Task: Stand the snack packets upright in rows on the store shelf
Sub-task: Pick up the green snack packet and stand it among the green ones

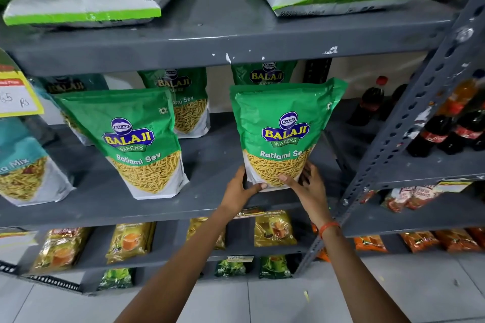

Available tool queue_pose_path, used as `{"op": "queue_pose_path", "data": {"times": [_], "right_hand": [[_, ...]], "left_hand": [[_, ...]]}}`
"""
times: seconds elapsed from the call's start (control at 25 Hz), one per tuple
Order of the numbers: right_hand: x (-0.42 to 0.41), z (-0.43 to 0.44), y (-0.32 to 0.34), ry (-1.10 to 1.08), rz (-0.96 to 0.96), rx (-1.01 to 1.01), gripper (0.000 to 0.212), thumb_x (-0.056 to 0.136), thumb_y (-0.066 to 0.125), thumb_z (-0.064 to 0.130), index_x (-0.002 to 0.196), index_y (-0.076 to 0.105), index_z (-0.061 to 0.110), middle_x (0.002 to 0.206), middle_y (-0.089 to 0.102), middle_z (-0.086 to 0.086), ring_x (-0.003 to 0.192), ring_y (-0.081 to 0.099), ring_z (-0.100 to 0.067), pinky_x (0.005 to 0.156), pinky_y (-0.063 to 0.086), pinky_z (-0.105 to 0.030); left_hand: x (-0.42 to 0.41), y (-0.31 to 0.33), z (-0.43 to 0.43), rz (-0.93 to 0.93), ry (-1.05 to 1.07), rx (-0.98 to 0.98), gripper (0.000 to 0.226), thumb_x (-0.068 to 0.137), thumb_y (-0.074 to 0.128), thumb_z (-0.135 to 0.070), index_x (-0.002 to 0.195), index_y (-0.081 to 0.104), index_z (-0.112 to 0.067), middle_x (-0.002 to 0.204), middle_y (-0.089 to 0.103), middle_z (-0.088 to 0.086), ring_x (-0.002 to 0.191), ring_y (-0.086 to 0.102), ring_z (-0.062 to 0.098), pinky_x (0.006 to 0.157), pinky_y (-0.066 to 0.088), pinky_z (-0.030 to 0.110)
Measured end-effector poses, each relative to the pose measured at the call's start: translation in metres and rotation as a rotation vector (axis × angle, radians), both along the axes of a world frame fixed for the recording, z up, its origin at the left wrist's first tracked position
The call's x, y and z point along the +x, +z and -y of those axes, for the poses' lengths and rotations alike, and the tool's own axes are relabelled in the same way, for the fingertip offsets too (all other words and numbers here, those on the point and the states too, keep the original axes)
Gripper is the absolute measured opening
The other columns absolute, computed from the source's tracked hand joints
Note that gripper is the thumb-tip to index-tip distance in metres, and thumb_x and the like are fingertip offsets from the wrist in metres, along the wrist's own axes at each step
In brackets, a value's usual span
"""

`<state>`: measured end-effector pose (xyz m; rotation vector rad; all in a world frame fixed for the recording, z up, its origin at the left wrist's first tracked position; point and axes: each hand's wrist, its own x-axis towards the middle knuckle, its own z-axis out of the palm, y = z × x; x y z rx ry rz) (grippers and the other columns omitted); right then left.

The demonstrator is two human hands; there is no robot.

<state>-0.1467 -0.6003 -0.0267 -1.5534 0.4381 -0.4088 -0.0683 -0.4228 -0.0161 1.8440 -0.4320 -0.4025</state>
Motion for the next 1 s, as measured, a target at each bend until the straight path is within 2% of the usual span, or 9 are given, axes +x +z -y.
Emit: {"op": "queue_pose_path", "data": {"times": [0.16,0.32,0.4,0.48,0.6,0.68,0.76,0.84,1.0], "right_hand": [[-0.002,-0.001,0.001,-0.001,0.022,0.023,0.066,0.051,0.086,0.051,0.109,0.054,0.048,0.115,0.066,0.015,0.112,0.061,-0.003,0.09,0.052,-0.019],[-0.004,0.001,0.005,0.016,0.021,0.002,0.062,0.055,0.087,0.045,0.108,0.053,0.046,0.113,0.066,0.018,0.11,0.061,0.001,0.096,0.049,-0.024],[-0.005,-0.002,0.009,0.016,0.025,0.014,0.069,0.057,0.085,0.043,0.116,0.05,0.041,0.121,0.062,0.014,0.12,0.057,-0.008,0.099,0.046,-0.027],[-0.009,-0.015,0.016,-0.047,0.038,0.006,0.095,0.061,0.081,0.052,0.139,0.032,0.028,0.145,0.045,0.0,0.135,0.041,-0.014,0.106,0.037,-0.031],[-0.006,-0.049,0.047,-0.341,0.151,-0.158,0.095,0.078,0.057,0.064,0.15,0.013,0.019,0.16,0.016,-0.006,0.141,0.02,-0.008,0.113,0.029,-0.032],[0.004,-0.076,0.074,-0.467,0.364,-0.351,0.072,0.094,0.045,0.042,0.148,0.016,0.004,0.158,0.019,-0.015,0.145,0.019,-0.013,0.119,0.026,-0.038],[0.02,-0.11,0.096,-0.455,0.565,-0.543,0.056,0.097,0.041,0.023,0.143,0.023,-0.003,0.153,0.024,-0.018,0.146,0.02,-0.018,0.119,0.023,-0.034],[0.04,-0.151,0.108,-0.375,0.659,-0.593,0.05,0.097,0.04,0.016,0.142,0.026,-0.003,0.15,0.026,-0.012,0.145,0.023,-0.018,0.118,0.023,-0.033],[0.078,-0.228,0.098,-0.224,0.561,-0.527,0.053,0.097,0.045,0.017,0.143,0.027,-0.001,0.152,0.029,-0.012,0.144,0.024,-0.015,0.118,0.021,-0.025]], "left_hand": [[-0.001,0.004,0.003,-0.029,0.003,0.026,0.064,0.08,0.071,-0.024,0.134,0.039,-0.019,0.134,0.056,0.003,0.119,0.054,0.018,0.098,0.046,0.03],[-0.004,0.005,0.004,-0.039,0.014,0.034,0.064,0.08,0.071,-0.024,0.135,0.038,-0.019,0.135,0.055,0.005,0.121,0.054,0.021,0.1,0.046,0.035],[-0.004,0.008,0.003,-0.051,0.011,0.038,0.066,0.08,0.071,-0.024,0.136,0.036,-0.018,0.137,0.054,0.006,0.124,0.052,0.023,0.102,0.046,0.037],[-0.008,0.016,0.001,-0.034,0.011,0.026,0.076,0.079,0.071,-0.026,0.141,0.028,-0.016,0.144,0.046,0.006,0.131,0.046,0.024,0.106,0.043,0.041],[-0.017,0.038,-0.009,0.191,0.107,0.015,0.088,0.083,0.065,-0.036,0.149,0.01,-0.02,0.158,0.021,-0.002,0.142,0.022,0.01,0.115,0.028,0.033],[-0.023,0.057,-0.022,0.47,0.199,-0.011,0.078,0.089,0.052,-0.045,0.149,0.009,-0.023,0.158,0.015,-0.009,0.142,0.014,-0.001,0.114,0.023,0.019],[-0.022,0.076,-0.044,0.712,0.28,-0.066,0.067,0.094,0.042,-0.044,0.149,0.009,-0.024,0.157,0.011,-0.013,0.145,0.012,0.004,0.116,0.018,0.018],[-0.014,0.087,-0.073,0.881,0.374,-0.088,0.063,0.098,0.038,-0.036,0.149,0.007,-0.017,0.156,0.008,-0.009,0.147,0.01,0.013,0.12,0.016,0.032],[0.018,0.082,-0.152,0.894,0.573,-0.031,0.073,0.095,0.045,-0.034,0.148,0.002,-0.009,0.156,0.003,0.004,0.147,0.003,0.017,0.121,0.005,0.03]]}}
